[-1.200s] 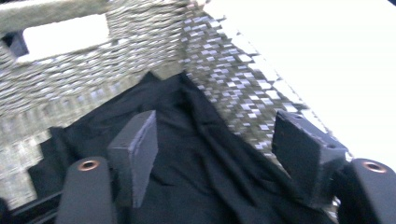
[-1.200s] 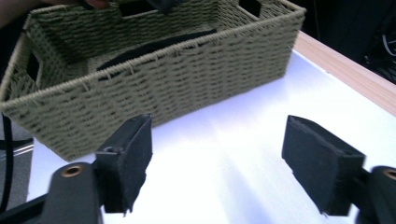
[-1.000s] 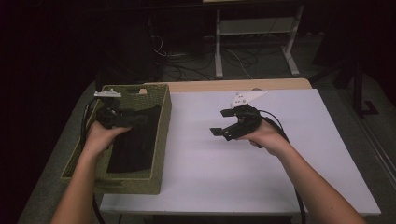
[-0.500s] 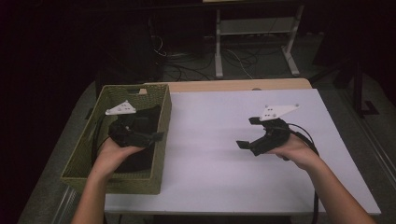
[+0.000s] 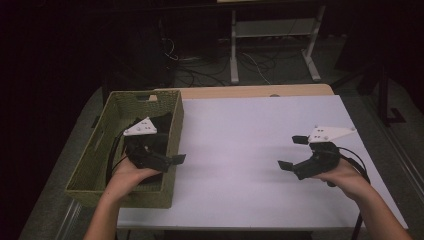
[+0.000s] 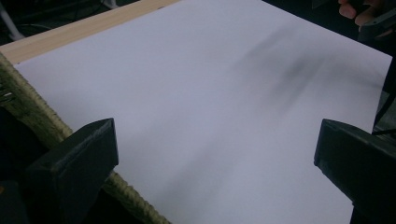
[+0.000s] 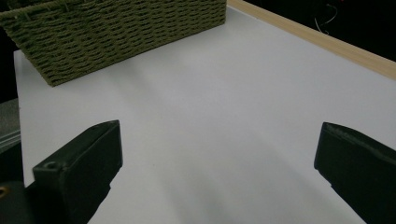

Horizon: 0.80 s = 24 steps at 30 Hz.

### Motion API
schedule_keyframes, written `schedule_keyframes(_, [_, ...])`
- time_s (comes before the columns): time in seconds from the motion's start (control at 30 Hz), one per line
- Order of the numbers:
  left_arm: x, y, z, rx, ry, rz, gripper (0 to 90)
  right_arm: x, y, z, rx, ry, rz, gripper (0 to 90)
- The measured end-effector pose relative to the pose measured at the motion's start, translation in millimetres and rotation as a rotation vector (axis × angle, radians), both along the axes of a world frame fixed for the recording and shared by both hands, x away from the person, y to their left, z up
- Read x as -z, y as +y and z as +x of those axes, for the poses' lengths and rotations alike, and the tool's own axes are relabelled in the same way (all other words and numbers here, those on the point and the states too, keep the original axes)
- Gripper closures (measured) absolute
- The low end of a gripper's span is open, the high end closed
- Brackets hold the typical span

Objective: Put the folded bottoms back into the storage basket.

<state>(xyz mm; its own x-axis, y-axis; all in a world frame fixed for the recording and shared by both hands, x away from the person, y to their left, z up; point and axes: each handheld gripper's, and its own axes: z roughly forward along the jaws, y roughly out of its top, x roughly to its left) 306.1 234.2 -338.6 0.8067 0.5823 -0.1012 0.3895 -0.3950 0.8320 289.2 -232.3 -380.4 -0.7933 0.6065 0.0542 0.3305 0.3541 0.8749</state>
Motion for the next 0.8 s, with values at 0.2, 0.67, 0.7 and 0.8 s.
schedule_keyframes(0.2, [3.0, -0.2, -1.7, 0.010, 0.002, -0.011, 0.0, 7.9, -14.7, -10.2, 0.022, -0.005, 0.018, 0.8])
schedule_keyframes(0.67, [4.7, -0.7, -3.1, 0.023, 0.005, -0.016, 0.0, 20.2, -23.1, -14.8, 0.023, 0.016, 0.010, 0.9])
schedule_keyframes(0.7, [4.7, -0.5, -2.9, 0.022, 0.005, -0.016, 0.0, 20.2, -23.1, -14.9, 0.022, 0.016, 0.009, 0.9])
schedule_keyframes(0.8, [4.8, -0.3, -2.6, 0.022, 0.005, -0.016, 0.0, 20.0, -23.6, -14.9, 0.025, 0.014, 0.011, 0.9])
